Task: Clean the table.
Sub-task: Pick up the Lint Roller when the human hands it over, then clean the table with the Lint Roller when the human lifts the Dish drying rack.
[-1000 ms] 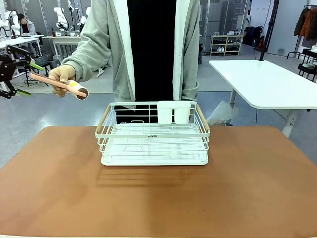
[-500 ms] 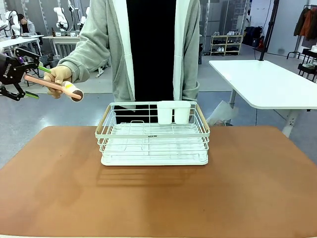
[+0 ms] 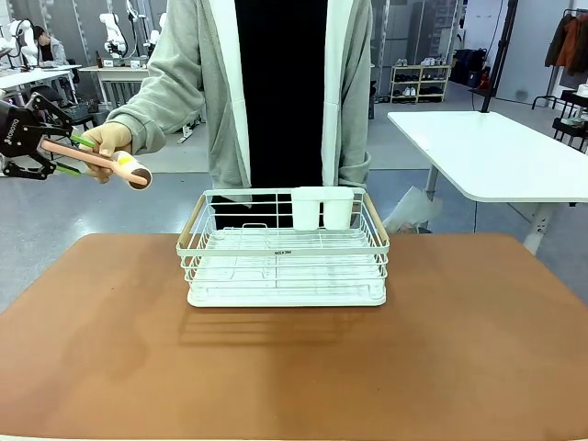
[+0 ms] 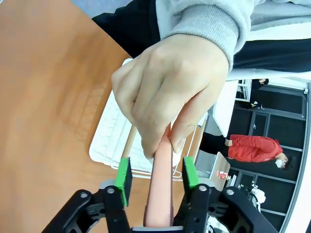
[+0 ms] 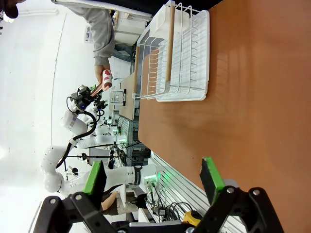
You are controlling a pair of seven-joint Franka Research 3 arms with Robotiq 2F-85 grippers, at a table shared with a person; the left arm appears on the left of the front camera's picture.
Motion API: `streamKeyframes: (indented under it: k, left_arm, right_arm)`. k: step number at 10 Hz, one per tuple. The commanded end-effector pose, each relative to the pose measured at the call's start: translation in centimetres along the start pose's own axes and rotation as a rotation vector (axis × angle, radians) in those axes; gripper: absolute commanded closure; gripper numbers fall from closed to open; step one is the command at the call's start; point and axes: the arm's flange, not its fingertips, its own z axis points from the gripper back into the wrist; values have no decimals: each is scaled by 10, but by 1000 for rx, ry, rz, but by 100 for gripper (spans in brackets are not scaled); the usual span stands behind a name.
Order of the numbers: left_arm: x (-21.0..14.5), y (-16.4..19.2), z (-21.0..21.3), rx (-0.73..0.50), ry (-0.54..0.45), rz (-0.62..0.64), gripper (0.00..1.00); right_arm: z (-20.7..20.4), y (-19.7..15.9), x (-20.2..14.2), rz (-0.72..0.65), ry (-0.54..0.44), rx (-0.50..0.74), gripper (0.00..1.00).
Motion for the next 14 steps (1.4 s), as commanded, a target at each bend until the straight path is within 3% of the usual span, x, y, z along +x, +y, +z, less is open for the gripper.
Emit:
streamKeyframes:
  k: [1,4,5,7,8,14]
  left_arm:
    - [4,0,-3,-44,-14,-14,65]
    - [4,0,0,-48,-15,-15,96]
    - [5,1,1,-48,-16,-14,100]
    - [9,19,8,-71,4,-24,100]
    - [2,-1,2,-14,-7,7,100]
    - [2,-1,2,-14,-7,7,100]
  right_arm:
    - [1,3,-3,10,8,6,0]
    - [1,3,-3,10,8,6,0]
    - [1,3,-3,10,8,6,0]
    - [1,3,-3,10,8,6,0]
    - [1,3,-3,10,8,6,0]
    - [1,3,-3,10,8,6,0]
